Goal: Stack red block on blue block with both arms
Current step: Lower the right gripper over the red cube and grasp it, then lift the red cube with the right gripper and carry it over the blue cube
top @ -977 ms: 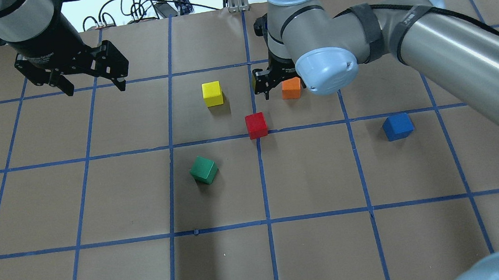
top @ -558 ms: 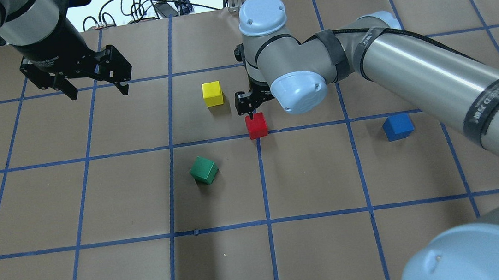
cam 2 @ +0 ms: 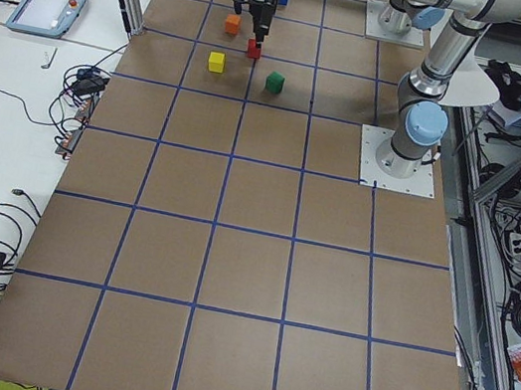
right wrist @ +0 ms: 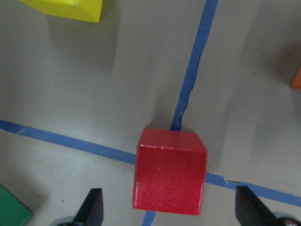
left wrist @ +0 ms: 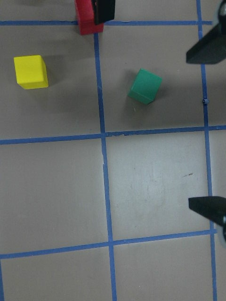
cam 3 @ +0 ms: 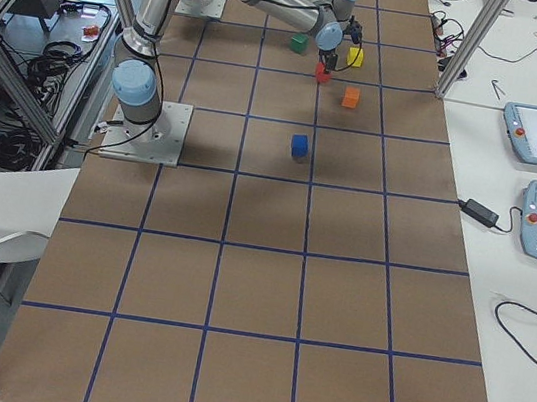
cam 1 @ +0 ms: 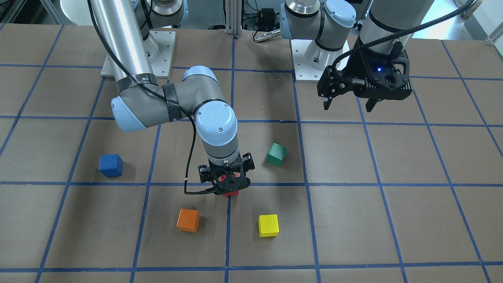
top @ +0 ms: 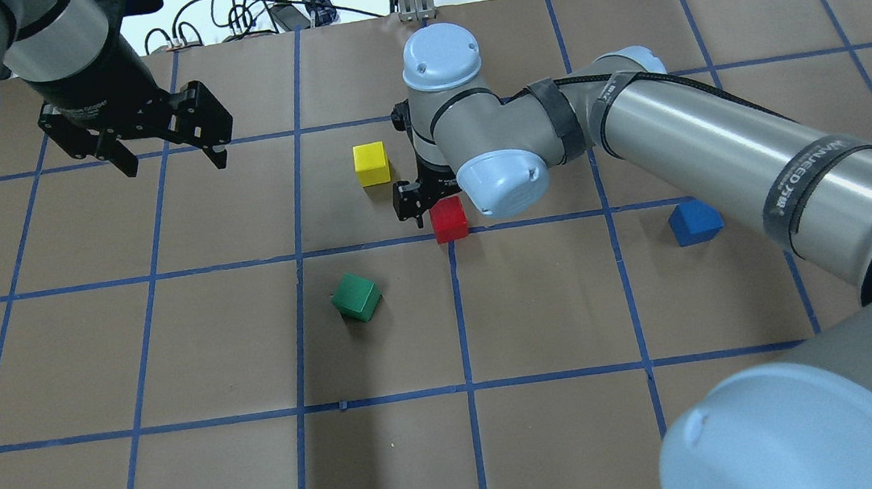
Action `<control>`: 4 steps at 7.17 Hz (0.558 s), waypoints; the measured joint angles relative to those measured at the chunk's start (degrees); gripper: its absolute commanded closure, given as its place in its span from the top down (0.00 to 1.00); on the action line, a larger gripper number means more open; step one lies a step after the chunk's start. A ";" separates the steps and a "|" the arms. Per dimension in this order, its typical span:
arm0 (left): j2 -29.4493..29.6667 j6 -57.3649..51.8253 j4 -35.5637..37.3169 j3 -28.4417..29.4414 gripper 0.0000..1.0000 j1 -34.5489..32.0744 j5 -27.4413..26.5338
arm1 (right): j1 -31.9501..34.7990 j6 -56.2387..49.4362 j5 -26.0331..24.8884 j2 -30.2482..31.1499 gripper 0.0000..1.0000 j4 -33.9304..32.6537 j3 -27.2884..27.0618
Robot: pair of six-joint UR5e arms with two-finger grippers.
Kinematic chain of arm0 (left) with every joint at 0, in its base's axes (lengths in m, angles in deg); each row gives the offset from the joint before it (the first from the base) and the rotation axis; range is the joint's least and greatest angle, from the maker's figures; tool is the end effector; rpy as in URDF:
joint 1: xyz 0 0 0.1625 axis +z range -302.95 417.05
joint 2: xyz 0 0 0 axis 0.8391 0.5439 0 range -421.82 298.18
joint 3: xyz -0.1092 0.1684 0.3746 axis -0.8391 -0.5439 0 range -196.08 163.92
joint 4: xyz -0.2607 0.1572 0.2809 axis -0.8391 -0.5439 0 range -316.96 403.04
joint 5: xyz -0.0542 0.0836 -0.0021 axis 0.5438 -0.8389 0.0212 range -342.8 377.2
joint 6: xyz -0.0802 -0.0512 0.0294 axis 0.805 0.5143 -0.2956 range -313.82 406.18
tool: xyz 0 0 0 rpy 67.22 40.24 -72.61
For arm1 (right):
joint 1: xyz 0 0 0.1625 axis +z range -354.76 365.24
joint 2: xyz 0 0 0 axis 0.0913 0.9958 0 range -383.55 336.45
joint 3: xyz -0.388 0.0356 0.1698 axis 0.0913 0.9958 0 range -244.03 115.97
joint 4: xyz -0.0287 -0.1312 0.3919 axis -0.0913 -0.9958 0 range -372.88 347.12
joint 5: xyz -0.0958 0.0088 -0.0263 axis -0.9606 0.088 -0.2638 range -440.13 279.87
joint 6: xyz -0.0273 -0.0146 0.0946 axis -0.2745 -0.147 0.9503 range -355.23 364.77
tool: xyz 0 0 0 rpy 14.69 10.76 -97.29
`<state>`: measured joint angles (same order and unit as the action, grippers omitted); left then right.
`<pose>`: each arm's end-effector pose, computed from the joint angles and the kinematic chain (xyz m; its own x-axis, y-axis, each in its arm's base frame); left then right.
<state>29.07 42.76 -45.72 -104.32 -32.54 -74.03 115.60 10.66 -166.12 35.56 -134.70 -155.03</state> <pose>-0.1276 -0.5030 0.4975 -0.9984 0.0517 -0.0236 0.0525 0.9980 -0.0355 0.3579 -0.5614 0.2206 -0.9660 -0.2491 -0.0695 -0.2503 0.9681 0.0083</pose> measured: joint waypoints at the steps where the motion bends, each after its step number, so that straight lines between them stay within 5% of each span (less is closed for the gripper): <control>1: -0.01 0.05 0.07 -0.02 1.00 -0.03 0.00 | 0.02 0.07 0.15 -0.64 1.00 -0.11 -0.03; 2: -0.01 0.07 0.11 -0.06 1.00 -0.05 0.00 | 0.02 0.13 0.19 -1.18 0.43 -0.15 -0.05; 3: -0.01 0.07 0.14 -0.07 1.00 -0.05 0.00 | 0.01 0.21 0.27 -1.64 0.07 -0.13 -0.01; 4: -0.04 0.07 0.12 -0.11 1.00 -0.06 0.00 | -0.01 0.27 0.39 -1.88 0.00 -0.06 0.01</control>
<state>29.03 42.84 -45.60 -104.43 -32.60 -74.03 115.60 10.92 -165.73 33.68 -134.76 -155.02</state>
